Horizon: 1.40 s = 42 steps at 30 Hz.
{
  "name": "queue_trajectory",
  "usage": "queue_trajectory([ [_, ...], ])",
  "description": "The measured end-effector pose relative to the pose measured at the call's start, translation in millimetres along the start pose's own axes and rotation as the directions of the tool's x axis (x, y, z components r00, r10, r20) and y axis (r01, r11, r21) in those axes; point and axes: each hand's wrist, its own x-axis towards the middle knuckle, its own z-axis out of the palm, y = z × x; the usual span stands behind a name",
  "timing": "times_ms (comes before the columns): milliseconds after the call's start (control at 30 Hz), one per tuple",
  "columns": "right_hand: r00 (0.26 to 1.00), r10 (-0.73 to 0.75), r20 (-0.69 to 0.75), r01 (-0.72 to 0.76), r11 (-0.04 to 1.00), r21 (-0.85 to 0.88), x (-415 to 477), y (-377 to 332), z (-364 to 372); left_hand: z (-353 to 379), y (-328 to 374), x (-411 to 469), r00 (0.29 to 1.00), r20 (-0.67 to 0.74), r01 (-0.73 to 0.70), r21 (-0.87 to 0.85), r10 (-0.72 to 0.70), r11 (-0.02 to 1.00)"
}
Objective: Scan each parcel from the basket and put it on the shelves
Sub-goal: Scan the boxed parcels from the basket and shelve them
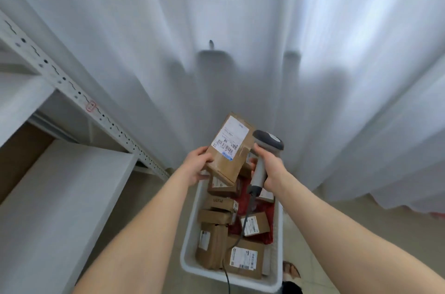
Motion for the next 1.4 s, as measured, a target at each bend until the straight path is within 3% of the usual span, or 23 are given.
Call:
queue_trajectory([
  [167,0.996,-0.087,-0.018,0.087,0.996,-0.029,-56,-22,7,-14,41,-56,0.994,-0.015,-0.111,0.026,0.111,0.994],
  [400,0.971,-0.238,0.004,0.231,0.937,-0.261,-115,-41,-1,-17,73,-128,0.960,-0.020,-0.269,0.202,0.278,0.942],
  [533,0.941,-0.315,0.126,0.339,0.882,-0.328,-151,-35,-12,-7,88,-182,0.924,0.159,-0.382,0.402,0.348,0.832],
  [667,0.931,-0.234,0.280,0.326,0.879,-0.347,-185,-16,-33,13,98,-235,0.885,0.295,-0.464,0.500,0.360,0.731],
  [833,0.911,-0.216,0.351,0.333,0.889,-0.315,-216,-2,-59,30,93,-286,0.864,0.294,-0.499,0.607,0.409,0.618],
  [933,0.909,-0.242,0.340,0.348,0.889,-0.296,-233,3,-63,34,85,-302,0.821,0.157,-0.484,0.701,0.548,0.524],
  [1000,0.915,-0.254,0.312,0.342,0.899,-0.272,-243,4,-62,31,74,-313,0.744,-0.065,-0.455,0.679,0.665,0.576],
  [1067,0.925,-0.245,0.289,0.315,0.922,-0.227,-252,1,-58,21,56,-322,0.774,-0.199,-0.468,0.460,0.602,0.754],
  [1133,0.923,-0.247,0.295,0.306,0.936,-0.175,-263,-3,-53,9,31,-328,0.889,-0.120,-0.390,0.303,0.441,0.869],
  [1200,0.917,-0.253,0.308,0.308,0.940,-0.146,-271,-6,-47,2,7,-332,0.956,0.015,-0.283,0.322,0.294,0.904],
  [1267,0.916,-0.253,0.312,0.314,0.935,-0.164,-276,-8,-41,0,-8,-329,0.963,0.037,-0.267,0.255,0.266,0.930],
  [1400,0.911,-0.298,0.284,0.352,0.922,-0.160,-284,-8,-31,-4,-14,-324,0.950,-0.065,-0.300,0.090,0.306,0.950],
])
